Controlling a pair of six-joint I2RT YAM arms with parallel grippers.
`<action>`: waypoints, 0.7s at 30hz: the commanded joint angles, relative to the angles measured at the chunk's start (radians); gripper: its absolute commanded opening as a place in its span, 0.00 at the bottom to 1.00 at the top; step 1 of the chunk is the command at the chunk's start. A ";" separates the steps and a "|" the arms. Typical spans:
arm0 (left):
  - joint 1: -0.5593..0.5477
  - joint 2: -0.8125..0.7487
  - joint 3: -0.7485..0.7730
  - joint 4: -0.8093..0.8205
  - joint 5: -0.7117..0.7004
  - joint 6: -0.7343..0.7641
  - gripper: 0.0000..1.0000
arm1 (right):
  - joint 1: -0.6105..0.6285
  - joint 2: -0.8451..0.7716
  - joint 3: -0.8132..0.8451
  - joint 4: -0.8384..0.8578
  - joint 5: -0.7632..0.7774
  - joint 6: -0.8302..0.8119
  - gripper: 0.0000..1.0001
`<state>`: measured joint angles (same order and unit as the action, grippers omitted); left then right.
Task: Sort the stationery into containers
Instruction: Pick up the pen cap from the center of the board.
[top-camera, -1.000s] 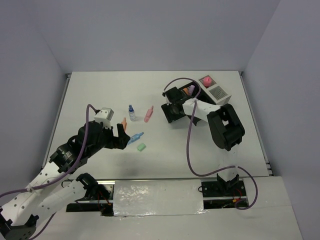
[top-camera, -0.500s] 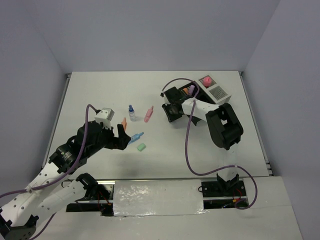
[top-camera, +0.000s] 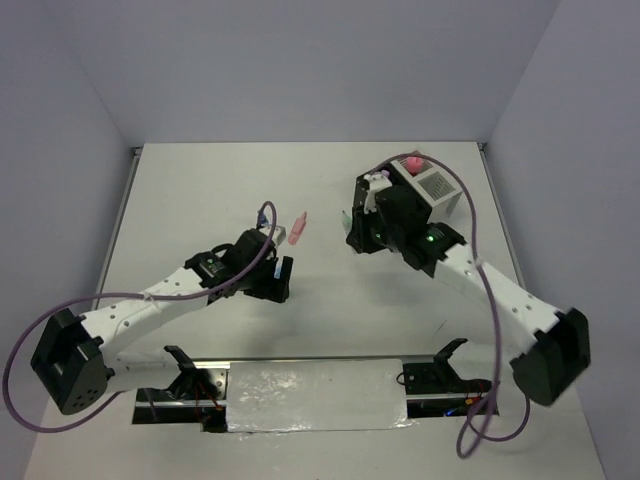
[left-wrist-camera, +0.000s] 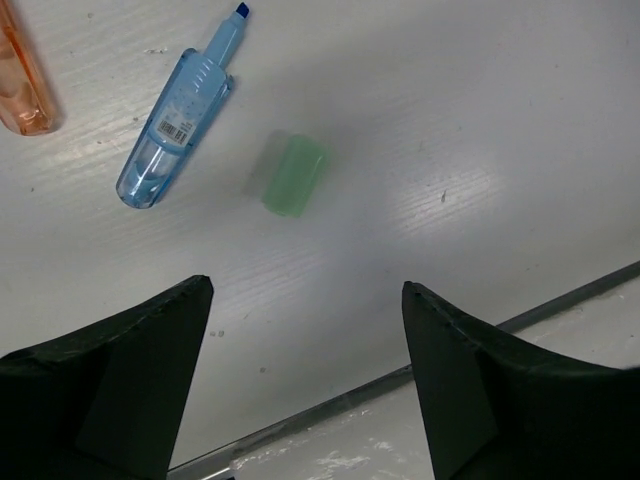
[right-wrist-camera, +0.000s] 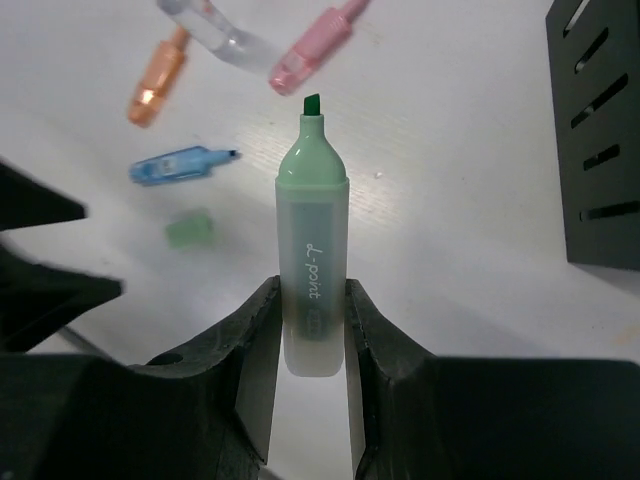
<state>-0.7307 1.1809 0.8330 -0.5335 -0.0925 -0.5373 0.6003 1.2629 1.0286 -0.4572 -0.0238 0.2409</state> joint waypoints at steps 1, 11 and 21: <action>-0.012 0.040 0.017 0.087 -0.035 -0.010 0.87 | 0.032 -0.132 -0.062 -0.092 0.022 0.080 0.00; -0.022 0.273 0.047 0.178 -0.033 0.066 0.74 | 0.052 -0.414 -0.127 -0.192 0.028 0.098 0.00; -0.019 0.387 0.072 0.210 -0.059 0.097 0.74 | 0.070 -0.456 -0.167 -0.164 -0.047 0.083 0.00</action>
<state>-0.7486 1.5459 0.8722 -0.3592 -0.1314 -0.4683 0.6590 0.8162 0.8738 -0.6399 -0.0444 0.3252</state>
